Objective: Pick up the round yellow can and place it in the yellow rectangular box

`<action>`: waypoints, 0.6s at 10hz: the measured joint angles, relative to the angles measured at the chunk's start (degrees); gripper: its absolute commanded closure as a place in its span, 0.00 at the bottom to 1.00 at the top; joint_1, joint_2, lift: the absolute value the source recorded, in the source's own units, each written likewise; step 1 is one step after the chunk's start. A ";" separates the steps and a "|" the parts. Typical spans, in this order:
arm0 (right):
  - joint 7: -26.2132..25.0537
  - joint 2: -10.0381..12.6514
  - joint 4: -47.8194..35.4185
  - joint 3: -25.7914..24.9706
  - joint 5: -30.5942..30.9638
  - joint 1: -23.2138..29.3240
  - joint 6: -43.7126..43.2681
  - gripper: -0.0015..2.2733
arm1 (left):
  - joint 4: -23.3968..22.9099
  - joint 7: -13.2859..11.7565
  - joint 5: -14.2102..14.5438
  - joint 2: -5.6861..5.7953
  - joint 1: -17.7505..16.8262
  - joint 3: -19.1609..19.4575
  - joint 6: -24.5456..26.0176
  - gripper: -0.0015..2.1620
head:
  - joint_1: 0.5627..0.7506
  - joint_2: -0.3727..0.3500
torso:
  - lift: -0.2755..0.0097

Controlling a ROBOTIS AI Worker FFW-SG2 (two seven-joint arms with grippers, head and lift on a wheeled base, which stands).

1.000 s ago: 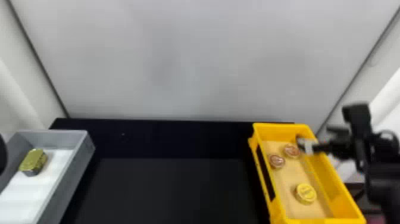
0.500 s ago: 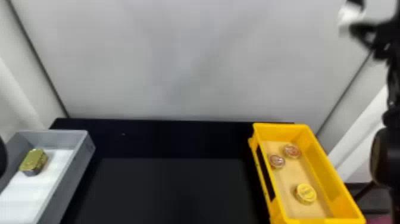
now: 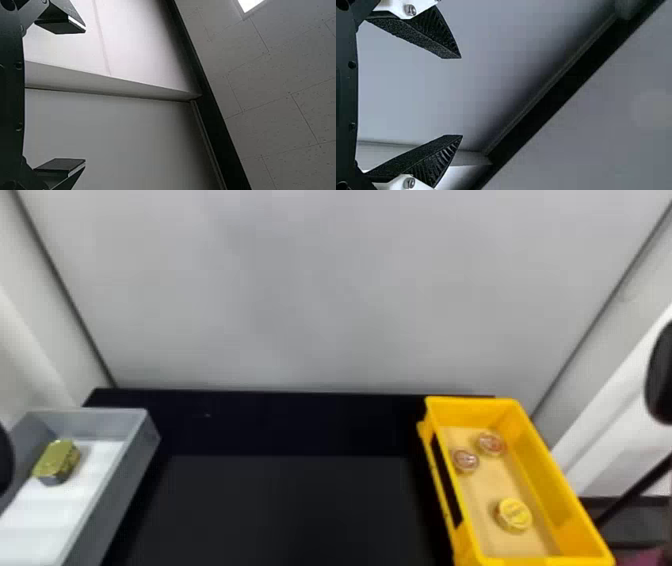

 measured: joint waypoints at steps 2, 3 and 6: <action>-0.17 -1.66 0.20 1.78 -0.16 -2.19 -1.20 0.03 | 0.66 0.45 0.03 -0.46 0.36 0.04 -0.84 0.05 | 0.70 0.41 | 0.96; -0.30 -1.67 0.29 1.88 -0.18 -2.02 -1.52 0.03 | 0.93 0.54 0.00 -0.60 0.38 -0.01 -1.01 0.05 | 0.70 0.41 | 0.96; -0.88 -1.49 -0.41 0.27 0.60 -1.25 -2.76 0.03 | 1.17 0.65 -0.02 -0.69 0.28 -0.18 -1.08 0.05 | 0.70 0.41 | 0.96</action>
